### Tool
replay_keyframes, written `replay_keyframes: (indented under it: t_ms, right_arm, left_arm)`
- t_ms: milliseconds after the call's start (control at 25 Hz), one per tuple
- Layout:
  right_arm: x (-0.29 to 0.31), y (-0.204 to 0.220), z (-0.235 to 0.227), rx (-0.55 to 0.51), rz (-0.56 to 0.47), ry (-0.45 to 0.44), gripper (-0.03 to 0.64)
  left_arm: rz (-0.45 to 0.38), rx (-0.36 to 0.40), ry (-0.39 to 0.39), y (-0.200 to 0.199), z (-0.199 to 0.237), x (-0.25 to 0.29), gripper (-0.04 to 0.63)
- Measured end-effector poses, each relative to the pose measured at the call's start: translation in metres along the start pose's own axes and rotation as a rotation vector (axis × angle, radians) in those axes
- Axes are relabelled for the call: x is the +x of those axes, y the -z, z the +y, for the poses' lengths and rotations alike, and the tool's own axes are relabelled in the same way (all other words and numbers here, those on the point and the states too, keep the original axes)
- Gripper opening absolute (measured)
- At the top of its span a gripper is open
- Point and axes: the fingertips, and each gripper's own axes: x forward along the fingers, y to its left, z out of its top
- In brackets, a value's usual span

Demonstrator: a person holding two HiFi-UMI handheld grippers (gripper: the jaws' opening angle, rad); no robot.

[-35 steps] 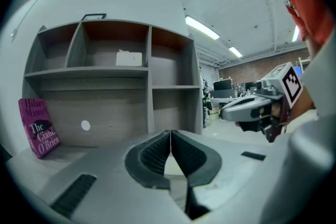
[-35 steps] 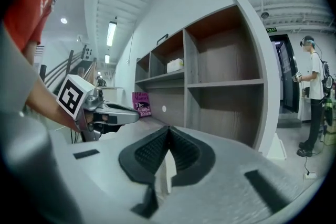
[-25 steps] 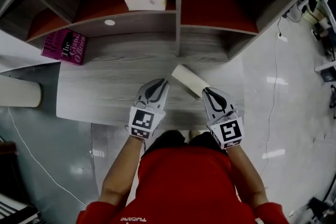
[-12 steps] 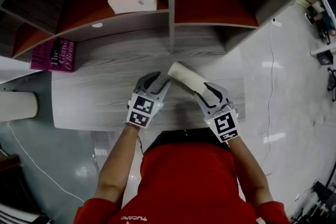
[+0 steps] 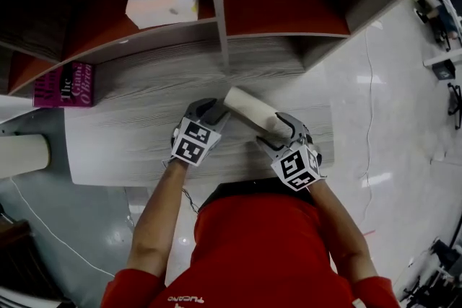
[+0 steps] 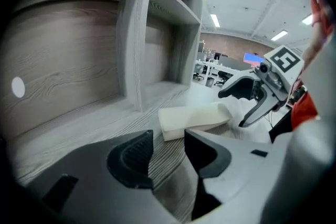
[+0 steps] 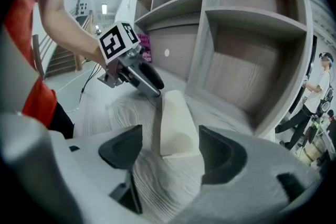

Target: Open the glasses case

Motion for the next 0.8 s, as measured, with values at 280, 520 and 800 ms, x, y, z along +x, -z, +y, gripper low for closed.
replay_keyframes:
  t_ms: [280, 520, 800]
  right_arm:
    - [0.009, 0.015, -0.005, -0.04, 0.062, 0.003, 0.341]
    - [0.014, 0.023, -0.008, -0.052, 0.096, -0.008, 0.341]
    - [0.018, 0.026, -0.012, -0.079, 0.114, -0.01, 0.3]
  left_arm:
    - [0.069, 0.02, 0.048, 0.003, -0.003, 0.016, 0.166]
    - [0.093, 0.024, 0.066, 0.005, -0.006, 0.022, 0.166]
    - [0.117, 0.047, 0.123, 0.005, -0.012, 0.024, 0.143]
